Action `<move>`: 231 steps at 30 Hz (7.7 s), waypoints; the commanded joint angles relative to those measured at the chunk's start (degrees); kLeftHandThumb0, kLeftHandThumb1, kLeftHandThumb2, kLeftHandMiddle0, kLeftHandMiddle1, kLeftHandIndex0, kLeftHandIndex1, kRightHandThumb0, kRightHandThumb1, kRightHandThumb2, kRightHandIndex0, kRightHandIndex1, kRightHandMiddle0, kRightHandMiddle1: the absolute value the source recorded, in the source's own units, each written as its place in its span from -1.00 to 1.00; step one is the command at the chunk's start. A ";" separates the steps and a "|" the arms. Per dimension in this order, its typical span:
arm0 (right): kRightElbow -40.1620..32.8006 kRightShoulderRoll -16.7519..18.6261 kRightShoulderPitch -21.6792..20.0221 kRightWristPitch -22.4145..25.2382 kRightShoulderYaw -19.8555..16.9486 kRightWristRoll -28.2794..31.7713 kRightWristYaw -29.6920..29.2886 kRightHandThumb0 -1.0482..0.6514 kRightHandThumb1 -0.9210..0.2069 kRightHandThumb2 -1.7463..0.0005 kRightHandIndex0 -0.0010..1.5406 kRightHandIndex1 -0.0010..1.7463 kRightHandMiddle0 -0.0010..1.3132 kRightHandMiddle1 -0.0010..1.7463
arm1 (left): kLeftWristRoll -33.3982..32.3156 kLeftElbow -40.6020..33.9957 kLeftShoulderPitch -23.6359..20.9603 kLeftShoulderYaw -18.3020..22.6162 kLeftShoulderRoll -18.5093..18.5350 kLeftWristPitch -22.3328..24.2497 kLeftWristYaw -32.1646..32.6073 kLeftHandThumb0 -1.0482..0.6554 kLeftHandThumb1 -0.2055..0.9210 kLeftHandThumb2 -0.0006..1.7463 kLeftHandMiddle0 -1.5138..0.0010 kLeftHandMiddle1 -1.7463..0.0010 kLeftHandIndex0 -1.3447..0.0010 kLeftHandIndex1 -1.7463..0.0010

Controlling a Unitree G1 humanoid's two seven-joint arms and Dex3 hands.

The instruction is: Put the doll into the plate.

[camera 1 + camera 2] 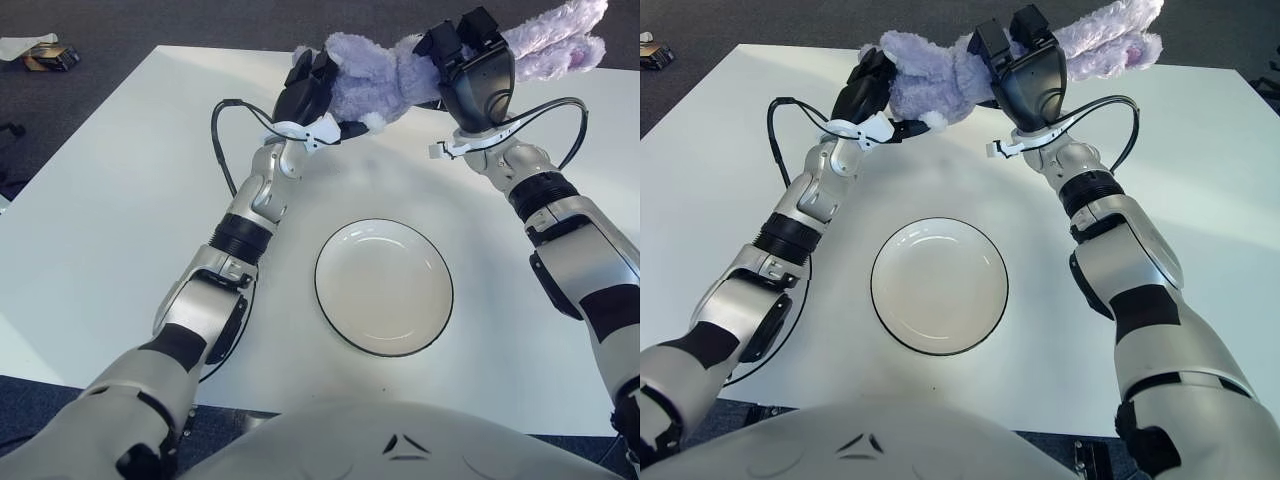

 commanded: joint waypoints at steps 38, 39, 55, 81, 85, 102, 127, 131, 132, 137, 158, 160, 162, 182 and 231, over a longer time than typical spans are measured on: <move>-4.81 3.08 3.89 -8.38 -6.53 9.44 10.65 0.23 0.46 -0.77 0.05 0.89 -0.17 1.00 | 14.14 4.70 -5.95 -9.27 9.02 -13.00 7.91 -0.90 0.85 -0.90 1.00 1.00 1.00 1.00; -4.85 3.15 3.94 -8.68 -6.72 9.65 10.93 0.23 0.46 -0.77 0.05 0.89 -0.17 1.00 | 14.17 4.91 -6.02 -9.28 9.00 -13.07 8.10 -0.90 0.85 -0.90 1.00 1.00 1.00 1.00; -6.51 3.33 5.05 -11.26 -8.77 10.26 12.69 0.23 0.42 -0.73 0.04 0.87 -0.20 1.00 | 15.68 12.73 -9.13 -10.03 7.67 -13.02 15.31 -0.79 0.84 -0.89 1.00 1.00 1.00 1.00; -13.09 2.40 8.34 -14.08 -10.34 10.79 15.88 0.23 0.39 -0.71 0.03 0.87 -0.21 1.00 | 11.21 27.67 -16.00 -9.94 2.42 -9.96 18.71 0.73 -0.17 0.49 0.12 -0.88 1.00 -0.24; -14.03 2.47 8.91 -14.67 -10.95 11.31 16.82 0.23 0.38 -0.71 0.03 0.86 -0.22 1.00 | 11.14 29.13 -16.89 -10.35 2.17 -9.34 17.99 0.79 -0.20 0.57 0.12 -0.97 1.00 -0.40; -15.88 2.53 9.76 -15.83 -11.25 9.14 14.30 0.23 0.39 -0.72 0.02 0.89 -0.22 1.00 | 11.03 34.73 -19.16 -11.65 0.79 -10.10 22.10 0.24 -0.52 0.83 -0.09 -0.95 0.19 -1.00; -21.48 3.64 14.17 -11.69 -14.07 14.86 27.56 0.23 0.34 -0.69 -0.02 0.92 -0.25 1.00 | 9.57 36.15 -19.72 -12.69 1.14 -9.13 20.47 -0.34 -0.18 0.59 -0.71 -1.00 0.02 -1.00; -25.08 3.45 16.17 -9.66 -15.70 18.58 35.01 0.23 0.41 -0.76 0.00 0.97 -0.21 1.00 | 9.58 35.80 -19.57 -12.76 1.17 -7.12 18.88 -0.35 -0.15 0.57 -0.72 -1.00 0.03 -1.00; -26.88 3.01 17.17 -8.30 -16.38 20.31 38.36 0.23 0.42 -0.77 0.00 0.98 -0.20 0.99 | 9.60 35.84 -19.46 -12.77 1.33 -6.70 18.61 -0.35 -0.14 0.56 -0.71 -1.00 0.04 -1.00; -36.09 1.29 21.48 -1.69 -19.43 26.93 52.20 0.22 0.35 -0.70 -0.02 1.00 -0.23 0.93 | 9.55 36.92 -19.47 -12.89 1.63 -5.44 17.75 -0.36 -0.12 0.56 -0.62 -1.00 0.04 -1.00; -57.67 -3.80 29.44 27.33 -31.14 49.23 91.41 0.23 -0.24 -0.19 -0.29 0.77 -0.51 0.99 | 16.49 42.74 -20.92 -19.07 4.20 -0.10 32.16 -0.33 -0.04 0.49 -0.80 -1.00 0.10 -1.00; -58.48 -3.57 29.51 29.66 -32.13 50.71 92.73 0.23 -0.32 -0.12 -0.28 0.72 -0.56 0.99 | 17.13 43.18 -21.04 -19.73 4.54 -0.14 34.06 -0.32 -0.01 0.46 -0.80 -1.00 0.12 -1.00; -59.30 -2.47 29.29 32.87 -33.27 53.43 93.93 -0.05 -0.39 -0.02 -0.44 0.66 -0.39 0.91 | 17.63 43.61 -21.14 -20.16 4.89 -0.17 36.09 -0.31 0.05 0.42 -0.78 -1.00 0.16 -1.00; -55.44 -5.82 16.78 67.94 -41.25 72.80 103.68 -0.22 -0.58 0.05 -0.51 0.64 -0.48 0.99 | 22.08 48.05 -22.50 -24.03 9.48 -3.72 67.50 -0.29 0.17 0.32 -0.79 -1.00 0.24 -1.00; -30.09 -5.88 0.14 53.91 -35.25 64.65 107.84 -0.52 -0.57 0.22 -0.83 -0.36 -1.00 0.29 | 30.14 47.12 -26.16 -28.94 10.85 -9.16 79.21 -0.33 -0.06 0.49 -0.83 -1.00 0.10 -1.00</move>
